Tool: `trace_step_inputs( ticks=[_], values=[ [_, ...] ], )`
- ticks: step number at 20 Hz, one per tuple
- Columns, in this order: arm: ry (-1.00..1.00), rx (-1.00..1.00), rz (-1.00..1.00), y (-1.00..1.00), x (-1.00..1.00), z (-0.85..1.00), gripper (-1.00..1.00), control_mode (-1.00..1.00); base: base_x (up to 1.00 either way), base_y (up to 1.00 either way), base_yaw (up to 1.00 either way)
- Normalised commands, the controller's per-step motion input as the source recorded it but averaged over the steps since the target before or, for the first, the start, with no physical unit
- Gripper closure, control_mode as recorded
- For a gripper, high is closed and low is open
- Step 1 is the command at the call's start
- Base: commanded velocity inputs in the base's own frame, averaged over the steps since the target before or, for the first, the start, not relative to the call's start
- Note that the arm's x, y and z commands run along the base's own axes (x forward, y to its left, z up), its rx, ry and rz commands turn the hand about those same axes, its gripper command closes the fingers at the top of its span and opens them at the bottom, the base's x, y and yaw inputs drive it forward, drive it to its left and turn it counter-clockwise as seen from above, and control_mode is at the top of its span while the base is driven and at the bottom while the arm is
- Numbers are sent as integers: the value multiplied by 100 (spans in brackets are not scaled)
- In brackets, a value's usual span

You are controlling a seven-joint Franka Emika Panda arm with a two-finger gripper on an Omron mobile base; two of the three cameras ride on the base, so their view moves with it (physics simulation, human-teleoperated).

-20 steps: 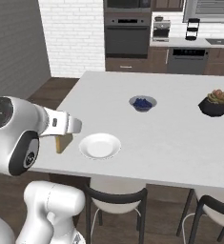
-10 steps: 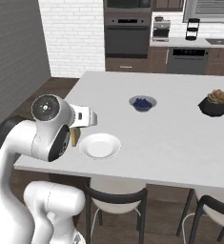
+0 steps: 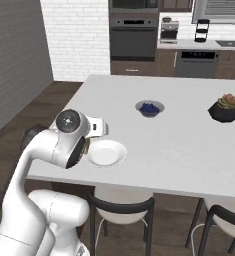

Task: Start the toaster. Once the lever pops up, take the bread to the plate on the dining counter.

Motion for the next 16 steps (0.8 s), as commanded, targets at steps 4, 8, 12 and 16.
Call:
trace_step_inputs(
  ticks=[4,8,12,16],
  values=[
    [4,0,0,2,60,-26,100,-100,0,0,0],
    [8,0,0,0,43,-33,100,-100,0,0,0],
    [10,7,0,0,45,-30,100,-100,0,0,0],
    [2,5,0,0,34,-32,100,-100,0,0,0]
  ],
)
